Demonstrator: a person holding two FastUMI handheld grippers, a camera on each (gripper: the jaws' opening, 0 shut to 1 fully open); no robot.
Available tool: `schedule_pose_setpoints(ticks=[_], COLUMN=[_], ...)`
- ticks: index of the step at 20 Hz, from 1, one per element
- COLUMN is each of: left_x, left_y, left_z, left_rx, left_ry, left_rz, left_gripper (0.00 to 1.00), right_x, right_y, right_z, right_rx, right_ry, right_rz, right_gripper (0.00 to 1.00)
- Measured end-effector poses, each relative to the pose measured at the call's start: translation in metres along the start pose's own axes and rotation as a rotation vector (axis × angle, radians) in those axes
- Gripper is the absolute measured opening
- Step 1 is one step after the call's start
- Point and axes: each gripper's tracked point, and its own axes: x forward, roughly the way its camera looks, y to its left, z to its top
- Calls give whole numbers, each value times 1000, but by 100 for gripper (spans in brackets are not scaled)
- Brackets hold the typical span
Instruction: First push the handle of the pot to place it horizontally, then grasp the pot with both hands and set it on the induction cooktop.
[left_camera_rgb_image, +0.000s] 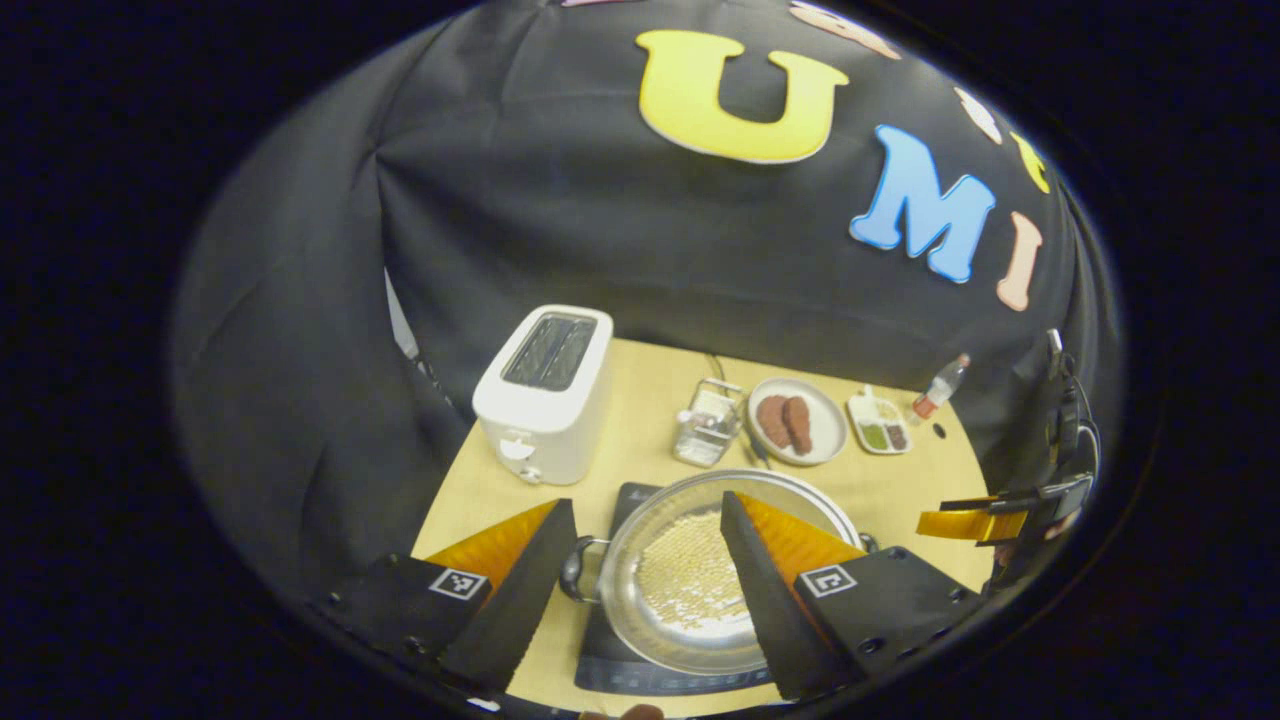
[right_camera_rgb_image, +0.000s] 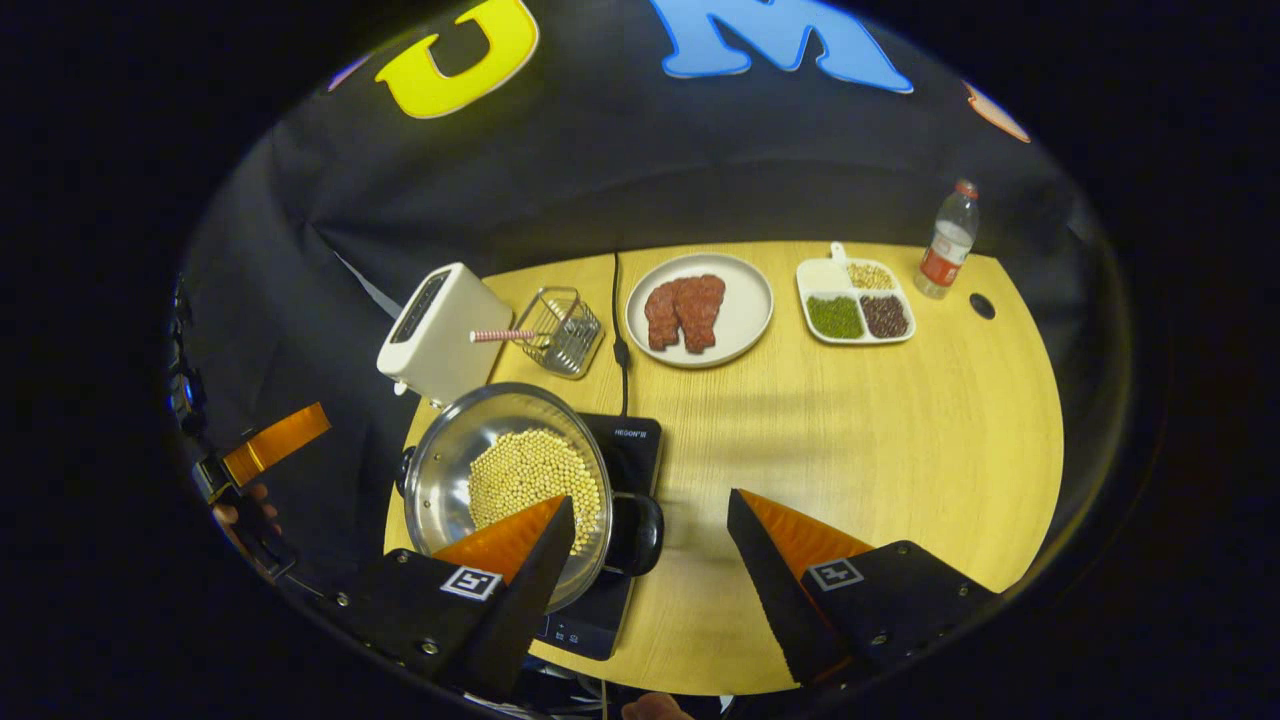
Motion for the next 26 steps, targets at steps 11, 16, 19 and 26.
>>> schedule_pose_setpoints(ticks=[11, 16, 19, 26], left_x=[-117, -175, -190, -191], left_y=[-230, -276, -299, -328], left_z=[74, 93, 81, 68], left_rx=[53, 66, 82, 104], left_ry=[-468, -653, -671, -638], left_rz=[-116, -82, -88, -129], left_gripper=[98, 95, 95, 95], right_x=[-178, -264, -309, -320], right_y=[-71, -108, -135, -153], right_z=[73, 77, 60, 61], right_rx=[-106, -117, -130, -89], right_ry=[-608, -803, -877, -903], right_rz=[-84, -161, -210, -234], right_gripper=[95, 95, 95, 95])
